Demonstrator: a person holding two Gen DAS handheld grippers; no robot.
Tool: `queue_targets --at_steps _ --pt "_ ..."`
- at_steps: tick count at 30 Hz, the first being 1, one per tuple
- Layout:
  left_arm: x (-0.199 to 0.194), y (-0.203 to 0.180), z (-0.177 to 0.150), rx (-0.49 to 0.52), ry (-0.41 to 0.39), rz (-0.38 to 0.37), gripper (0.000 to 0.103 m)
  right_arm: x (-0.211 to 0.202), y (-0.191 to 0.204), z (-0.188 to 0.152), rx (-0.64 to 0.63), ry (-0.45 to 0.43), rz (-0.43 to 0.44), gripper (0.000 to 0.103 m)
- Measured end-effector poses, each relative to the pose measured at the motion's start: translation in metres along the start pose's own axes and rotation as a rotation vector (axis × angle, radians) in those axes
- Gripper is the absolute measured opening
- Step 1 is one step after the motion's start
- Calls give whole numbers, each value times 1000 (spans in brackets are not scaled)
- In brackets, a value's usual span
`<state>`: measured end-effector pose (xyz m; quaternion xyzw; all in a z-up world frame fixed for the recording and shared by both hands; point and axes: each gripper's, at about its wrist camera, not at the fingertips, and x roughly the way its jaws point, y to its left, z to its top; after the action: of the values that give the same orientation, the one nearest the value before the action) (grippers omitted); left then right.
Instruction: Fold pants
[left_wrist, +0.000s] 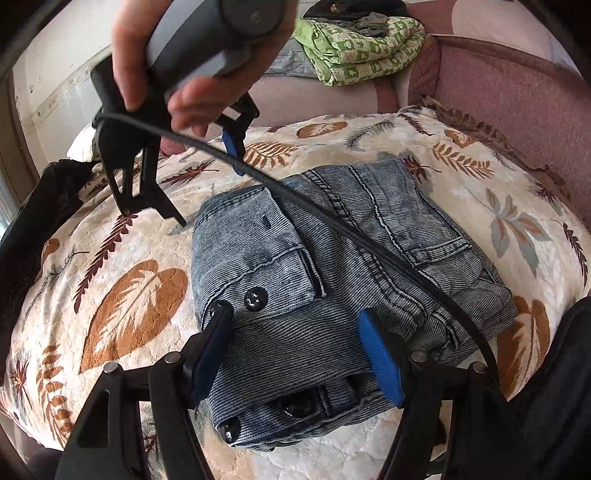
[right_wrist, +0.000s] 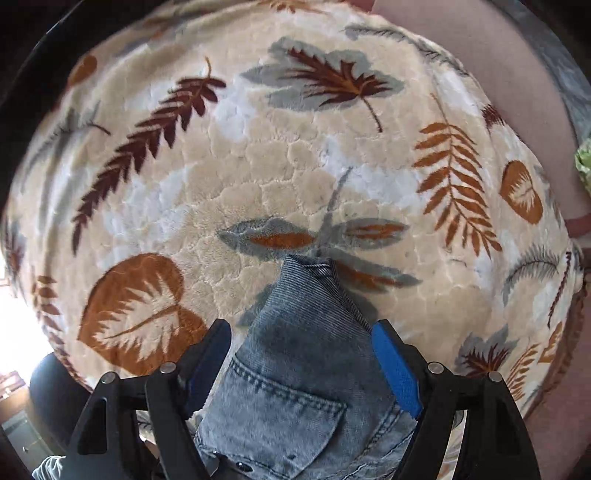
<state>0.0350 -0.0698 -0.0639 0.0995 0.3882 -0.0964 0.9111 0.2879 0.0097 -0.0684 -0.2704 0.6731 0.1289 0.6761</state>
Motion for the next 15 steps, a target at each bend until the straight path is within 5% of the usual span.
queue_targets --at_steps 2,3,5,15 --pt "0 2 0 -6 1 -13 71 18 0 6 18 51 -20 77" --pt "0 2 0 -6 0 -19 71 22 -2 7 26 58 -18 45" --pt "-1 3 -1 -6 -3 -28 71 23 -5 3 11 64 4 26" --pt "-1 2 -4 14 -27 -14 71 15 -62 -17 174 -147 40 22"
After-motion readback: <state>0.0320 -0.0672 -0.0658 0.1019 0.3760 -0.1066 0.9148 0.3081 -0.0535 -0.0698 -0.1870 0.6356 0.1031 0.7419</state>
